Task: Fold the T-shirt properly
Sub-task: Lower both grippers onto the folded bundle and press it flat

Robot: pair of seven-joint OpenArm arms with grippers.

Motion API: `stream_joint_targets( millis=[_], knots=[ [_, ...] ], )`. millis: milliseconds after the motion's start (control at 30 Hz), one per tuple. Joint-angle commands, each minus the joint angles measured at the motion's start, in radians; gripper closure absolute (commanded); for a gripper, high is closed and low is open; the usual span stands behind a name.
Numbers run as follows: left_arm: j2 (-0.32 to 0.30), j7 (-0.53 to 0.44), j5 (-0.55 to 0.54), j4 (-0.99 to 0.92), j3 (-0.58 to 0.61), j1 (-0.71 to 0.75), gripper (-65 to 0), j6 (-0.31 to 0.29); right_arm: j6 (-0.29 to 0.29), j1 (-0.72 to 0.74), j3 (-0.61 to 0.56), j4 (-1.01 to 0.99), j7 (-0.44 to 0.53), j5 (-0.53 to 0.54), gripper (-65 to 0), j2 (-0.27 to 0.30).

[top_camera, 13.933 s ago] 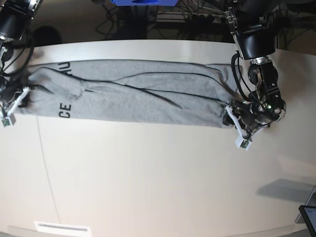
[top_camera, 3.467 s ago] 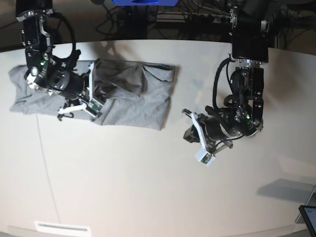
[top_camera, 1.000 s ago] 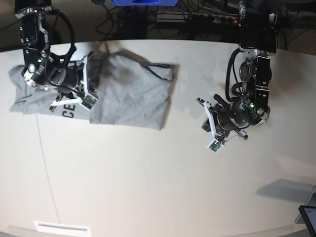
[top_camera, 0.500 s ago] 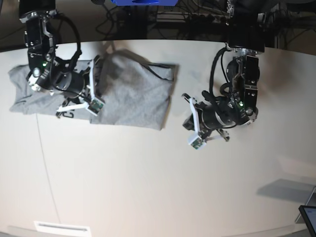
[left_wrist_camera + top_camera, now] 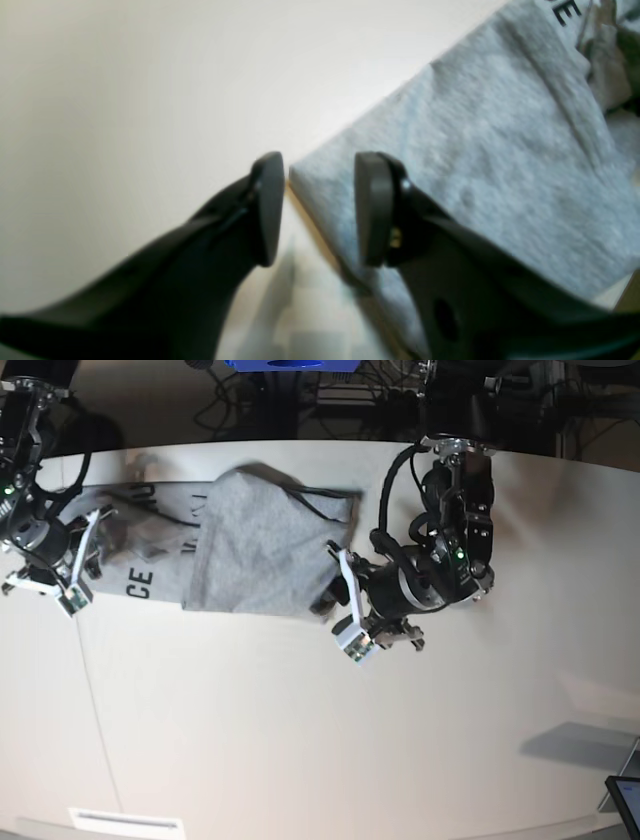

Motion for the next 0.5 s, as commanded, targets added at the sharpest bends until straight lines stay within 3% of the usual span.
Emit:
stream_joint_targets(
  millis=[0, 67, 133, 467],
  knots=[
    [-0.011, -0.023, -0.015, 0.036, -0.003, -0.010, -30.6, -0.005, -0.003, 0.005, 0.013, 0.016, 0.018, 0.006, -25.4, 0.014],
    [-0.014, -0.023, -0.015, 0.049, -0.003, 0.007, -34.6, -0.005, -0.003, 0.003, 0.013, 0.016, 0.019, 0.007, -34.7, 0.014],
    [-0.013, -0.021, -0.015, 0.046, -0.001, 0.010, -36.3, -0.005, -0.003, 0.003, 0.013, 0.016, 0.019, 0.007, -39.6, 0.010],
    [-0.007, -0.026, -0.007, 0.043, 0.194, 0.015, -35.6, -0.005, -0.003, 0.003, 0.015, 0.016, 0.031, 0.007, -39.9, -0.029]
  ],
)
